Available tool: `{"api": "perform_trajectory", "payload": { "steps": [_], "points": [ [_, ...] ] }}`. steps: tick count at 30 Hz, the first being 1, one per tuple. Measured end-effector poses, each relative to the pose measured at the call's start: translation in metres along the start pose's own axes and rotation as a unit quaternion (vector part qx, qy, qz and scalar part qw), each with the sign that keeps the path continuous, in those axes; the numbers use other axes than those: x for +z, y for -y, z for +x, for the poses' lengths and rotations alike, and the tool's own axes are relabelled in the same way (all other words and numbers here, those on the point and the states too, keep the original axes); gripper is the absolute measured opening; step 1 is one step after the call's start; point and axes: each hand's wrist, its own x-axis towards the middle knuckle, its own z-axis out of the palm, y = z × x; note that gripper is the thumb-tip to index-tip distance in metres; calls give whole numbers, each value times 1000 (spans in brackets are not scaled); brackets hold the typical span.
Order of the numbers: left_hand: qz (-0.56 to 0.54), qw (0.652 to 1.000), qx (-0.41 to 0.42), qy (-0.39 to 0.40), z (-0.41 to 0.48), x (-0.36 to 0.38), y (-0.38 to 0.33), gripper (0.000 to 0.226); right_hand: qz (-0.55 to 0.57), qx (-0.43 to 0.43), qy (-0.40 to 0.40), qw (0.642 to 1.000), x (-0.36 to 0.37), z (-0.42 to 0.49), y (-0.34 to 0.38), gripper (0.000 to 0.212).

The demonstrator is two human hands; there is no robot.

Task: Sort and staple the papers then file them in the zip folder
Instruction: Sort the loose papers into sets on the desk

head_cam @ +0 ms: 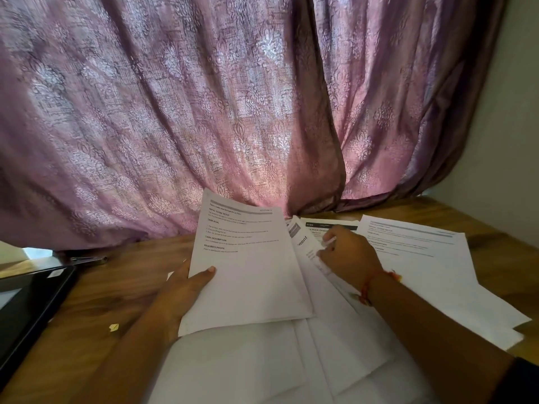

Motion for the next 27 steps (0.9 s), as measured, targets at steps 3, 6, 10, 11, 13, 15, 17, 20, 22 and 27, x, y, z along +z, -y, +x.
{"api": "perform_trajectory", "payload": {
  "steps": [3, 6, 10, 11, 13, 15, 17, 20, 22, 27],
  "points": [
    [-3, 1000, -1, -10, -1, -1, 0, 29, 15, -39, -92, 995, -13, -1, 3, 13],
    [-18, 1000, -5, -11, -4, -1, -2, 27, 64, -96, -220, 969, -23, 0, 2, 5],
    [-45, 999, -8, -9, -7, 0, -4, 30, 148, -150, -328, 921, -35, 0, 3, 18],
    [-51, 999, -9, -10, -8, 1, -4, 31, 157, -167, -349, 909, -37, 0, 4, 20],
    [-60, 998, -6, -13, -10, 2, -6, 30, 158, -201, -389, 885, -41, -1, 7, 24],
    [-71, 997, 2, -15, -12, 3, -9, 29, 145, -229, -423, 865, -45, -6, 13, 30],
    [-87, 996, 15, -17, -13, 3, -12, 27, 114, -246, -439, 857, -48, -13, 21, 41],
    [-126, 991, 25, -32, -11, -1, -15, 28, 77, -266, -445, 852, -50, -20, 30, 52],
    [-161, 986, 10, -28, -12, -3, -19, 32, 97, -281, -439, 848, -50, -21, 33, 51],
    [-229, 973, -10, -13, -13, -13, -27, 41, 366, -213, -337, 841, -54, -23, 41, 52]
  ]
}}
